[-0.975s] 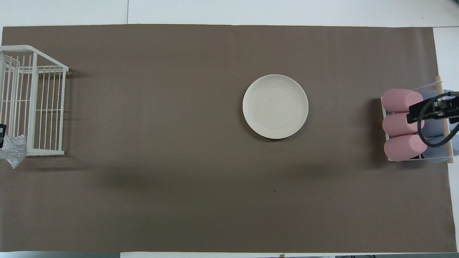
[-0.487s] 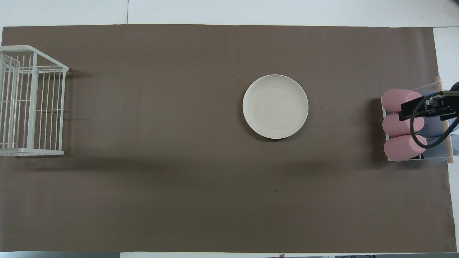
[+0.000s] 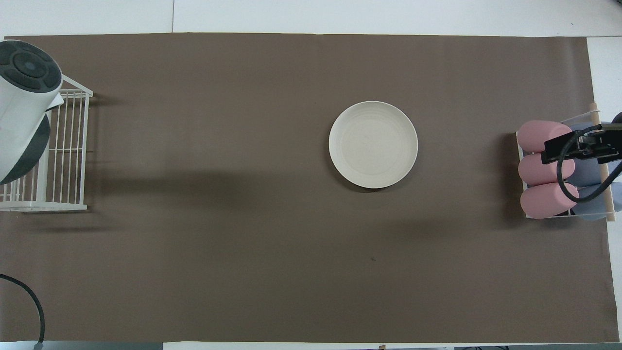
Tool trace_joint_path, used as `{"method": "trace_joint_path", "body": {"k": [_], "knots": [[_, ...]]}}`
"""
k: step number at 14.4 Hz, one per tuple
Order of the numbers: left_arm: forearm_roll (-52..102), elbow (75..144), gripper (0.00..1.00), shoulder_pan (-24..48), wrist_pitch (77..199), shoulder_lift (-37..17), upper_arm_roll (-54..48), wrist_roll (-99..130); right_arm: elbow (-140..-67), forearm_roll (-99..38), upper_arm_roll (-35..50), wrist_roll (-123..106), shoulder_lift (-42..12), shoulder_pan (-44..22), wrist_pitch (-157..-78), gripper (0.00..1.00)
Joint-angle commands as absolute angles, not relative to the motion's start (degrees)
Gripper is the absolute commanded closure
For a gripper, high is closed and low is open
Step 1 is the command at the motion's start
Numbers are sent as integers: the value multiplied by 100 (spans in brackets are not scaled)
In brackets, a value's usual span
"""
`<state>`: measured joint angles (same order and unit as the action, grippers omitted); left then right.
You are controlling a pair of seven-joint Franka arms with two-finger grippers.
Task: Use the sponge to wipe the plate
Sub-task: 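Place the scrubber into the white wire rack with the left gripper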
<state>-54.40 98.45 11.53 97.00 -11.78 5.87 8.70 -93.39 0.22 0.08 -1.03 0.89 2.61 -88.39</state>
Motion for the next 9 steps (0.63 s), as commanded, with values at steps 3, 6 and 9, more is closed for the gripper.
{"method": "trace_joint_path", "body": {"k": [3, 6, 9], "knots": [[-5933, 10510, 100, 1792, 9475, -1204, 677, 2220, -9501, -79, 18, -18, 220, 299, -8965, 0], [-5933, 10915, 100, 1925, 9501, -1134, 659, 3163, -9466, -79, 18, -18, 220, 290, -8965, 0], [-5941, 11178, 100, 1925, 9615, -1055, 659, 3671, -9466, -79, 18, -18, 220, 290, -8965, 0]]}}
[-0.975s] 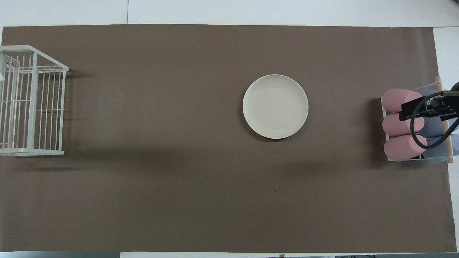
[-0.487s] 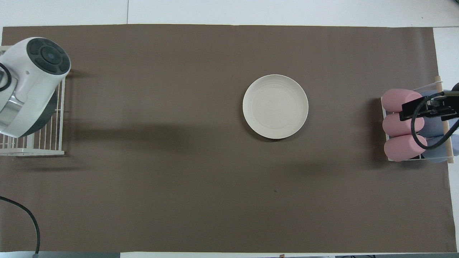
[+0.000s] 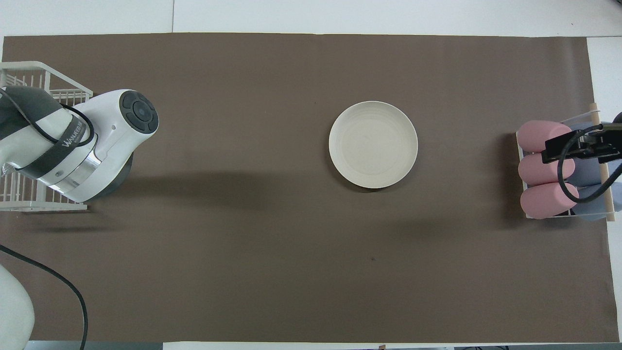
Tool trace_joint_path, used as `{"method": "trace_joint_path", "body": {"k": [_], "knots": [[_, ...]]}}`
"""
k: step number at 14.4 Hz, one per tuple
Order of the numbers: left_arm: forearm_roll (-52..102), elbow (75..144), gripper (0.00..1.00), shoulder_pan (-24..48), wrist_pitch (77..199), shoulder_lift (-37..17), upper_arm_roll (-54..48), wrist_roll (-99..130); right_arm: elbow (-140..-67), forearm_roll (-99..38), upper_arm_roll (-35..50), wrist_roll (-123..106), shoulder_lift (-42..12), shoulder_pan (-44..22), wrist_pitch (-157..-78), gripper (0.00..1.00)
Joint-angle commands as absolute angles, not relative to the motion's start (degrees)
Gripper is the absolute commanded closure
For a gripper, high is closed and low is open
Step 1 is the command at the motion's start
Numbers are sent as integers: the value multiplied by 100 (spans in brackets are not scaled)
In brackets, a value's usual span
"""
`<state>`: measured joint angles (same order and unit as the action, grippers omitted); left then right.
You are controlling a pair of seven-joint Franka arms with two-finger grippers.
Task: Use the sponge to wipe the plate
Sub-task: 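Place the scrubber into the white wire rack with the left gripper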
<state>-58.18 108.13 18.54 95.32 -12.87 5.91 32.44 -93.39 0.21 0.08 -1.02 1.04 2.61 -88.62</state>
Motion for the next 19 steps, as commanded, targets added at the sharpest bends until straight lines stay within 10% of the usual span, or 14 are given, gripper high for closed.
{"method": "trace_joint_path", "body": {"k": [1, 4, 5, 6, 7, 19], "knots": [[-5941, 11275, 100, 1925, 9737, -1020, 668, 3839, -9466, -79, 18, -18, 220, 290, -8965, 0], [-5933, 11250, 100, 1907, 9782, -1020, 650, 3850, -9466, -79, 18, -9, 220, 290, -8965, 0], [-5933, 11241, 78, 1899, 9791, -1020, 650, 3850, -9466, -79, 18, -9, 220, 290, -8974, 0], [-5933, 11224, 18, 1898, 9791, -1028, 650, 3841, -9466, -79, 18, -9, 220, 290, -8965, 0], [-5915, 11198, 0, 1907, 9791, -1028, 650, 3823, -9466, -79, 18, -9, 220, 290, -8974, 0], [-4749, 10162, 0, 1837, 9625, -1028, 659, 3464, -9466, -79, 26, -17, 220, 290, -8965, 0]]}}
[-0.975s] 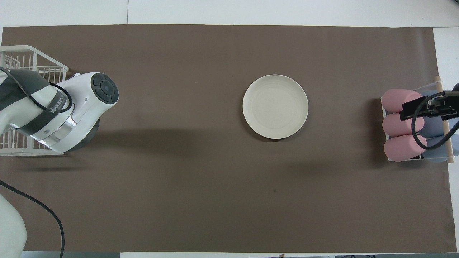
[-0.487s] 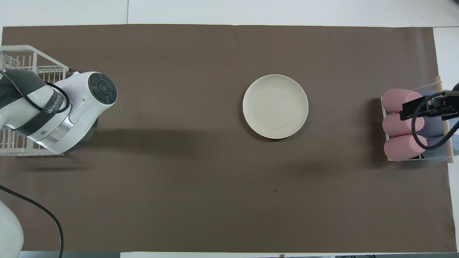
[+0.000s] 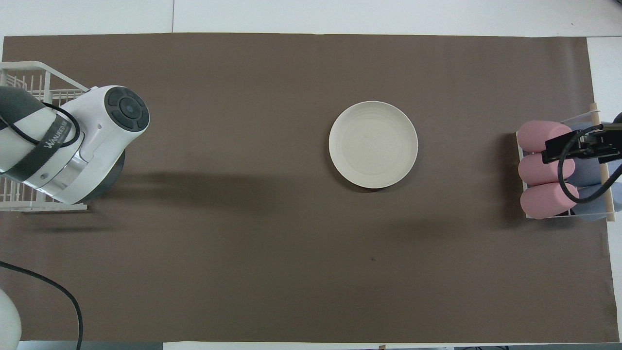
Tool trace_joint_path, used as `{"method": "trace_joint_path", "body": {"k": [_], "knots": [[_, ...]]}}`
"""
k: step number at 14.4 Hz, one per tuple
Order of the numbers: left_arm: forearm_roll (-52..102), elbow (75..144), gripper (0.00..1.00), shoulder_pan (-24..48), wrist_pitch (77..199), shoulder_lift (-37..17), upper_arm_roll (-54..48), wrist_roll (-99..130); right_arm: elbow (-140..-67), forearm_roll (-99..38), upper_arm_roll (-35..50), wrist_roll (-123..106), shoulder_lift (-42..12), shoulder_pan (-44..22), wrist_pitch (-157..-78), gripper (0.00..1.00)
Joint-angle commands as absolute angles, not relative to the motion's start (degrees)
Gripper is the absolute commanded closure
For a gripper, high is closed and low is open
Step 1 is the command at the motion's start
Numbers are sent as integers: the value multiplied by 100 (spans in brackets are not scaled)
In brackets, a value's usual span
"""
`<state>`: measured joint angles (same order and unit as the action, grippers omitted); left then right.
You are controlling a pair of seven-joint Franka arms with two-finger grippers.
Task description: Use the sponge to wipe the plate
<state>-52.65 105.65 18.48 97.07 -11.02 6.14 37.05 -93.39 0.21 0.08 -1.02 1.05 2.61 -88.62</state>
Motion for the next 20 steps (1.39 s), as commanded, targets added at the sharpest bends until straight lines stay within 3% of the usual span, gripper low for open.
{"method": "trace_joint_path", "body": {"k": [1, 5, 11, 14, 17, 20], "knots": [[-4398, 9830, 0, 1837, 9415, -1028, 668, 3358, -9466, -79, 26, -18, 220, 290, -8965, 0], [-2940, 9036, 0, 1583, 8956, -723, 747, 2876, -9466, -79, 26, -18, 220, 290, -8965, 0], [-838, 9070, 0, 766, 8667, 174, 756, 1452, -9466, -79, 26, -17, 220, 290, -8965, 0], [-231, 9481, 0, 686, 8429, 570, 756, 1161, -9466, -79, 26, -18, 220, 290, -8965, 0], [105, 10578, 0, 720, 8822, 1324, 756, 1090, -9466, -79, 26, -9, 220, 290, -8965, 0], [193, 10671, 0, 808, 9000, 1258, 782, 1151, -9466, -79, 26, -9, 220, 290, -8956, 0]]}}
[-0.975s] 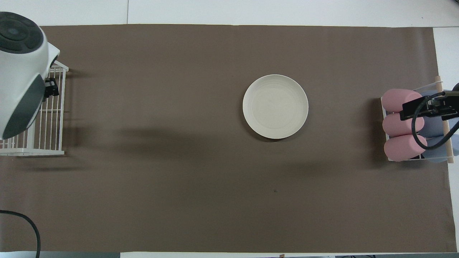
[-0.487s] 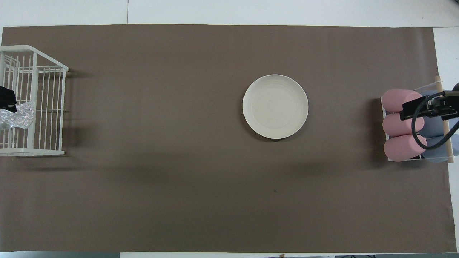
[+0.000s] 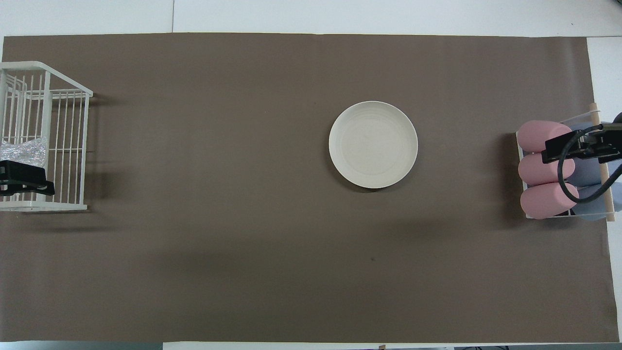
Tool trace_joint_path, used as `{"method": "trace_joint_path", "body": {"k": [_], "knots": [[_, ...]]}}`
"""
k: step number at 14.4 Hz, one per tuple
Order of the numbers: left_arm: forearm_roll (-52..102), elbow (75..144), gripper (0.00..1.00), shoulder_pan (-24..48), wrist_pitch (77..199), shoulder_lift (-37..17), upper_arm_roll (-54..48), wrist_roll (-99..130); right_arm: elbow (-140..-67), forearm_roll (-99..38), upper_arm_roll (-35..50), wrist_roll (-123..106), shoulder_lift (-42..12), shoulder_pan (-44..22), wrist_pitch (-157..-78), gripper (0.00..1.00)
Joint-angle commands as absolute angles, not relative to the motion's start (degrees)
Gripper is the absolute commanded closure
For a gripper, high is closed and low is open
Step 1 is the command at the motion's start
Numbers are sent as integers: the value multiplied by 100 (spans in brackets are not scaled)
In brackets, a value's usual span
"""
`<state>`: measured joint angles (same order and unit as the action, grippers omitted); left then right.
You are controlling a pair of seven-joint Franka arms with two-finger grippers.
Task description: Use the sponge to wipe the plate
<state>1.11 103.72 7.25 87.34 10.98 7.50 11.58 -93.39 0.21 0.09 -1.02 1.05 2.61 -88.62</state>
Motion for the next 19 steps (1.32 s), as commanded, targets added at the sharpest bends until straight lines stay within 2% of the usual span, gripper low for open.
{"method": "trace_joint_path", "body": {"k": [1, 6, 10, 13, 19], "knots": [[193, 10479, 0, 817, 9000, 978, 878, 1151, -9466, -79, 26, -9, 220, 290, -8956, 0], [211, 8967, 0, 826, 8403, 45, 835, 1169, -9466, -88, 18, -9, 220, 290, -8947, 0], [211, 9465, 0, 756, 8411, 360, 695, 1090, -9466, -79, 26, 97, 220, 290, -8947, 0], [211, 9440, 0, 537, 8455, 360, 431, 1081, -9466, -79, 26, 97, 220, 290, -8939, 0], [211, 9475, 0, 562, 8499, 466, 466, 1099, -9466, -79, 44, 88, 220, 281, -8965, 0]]}}
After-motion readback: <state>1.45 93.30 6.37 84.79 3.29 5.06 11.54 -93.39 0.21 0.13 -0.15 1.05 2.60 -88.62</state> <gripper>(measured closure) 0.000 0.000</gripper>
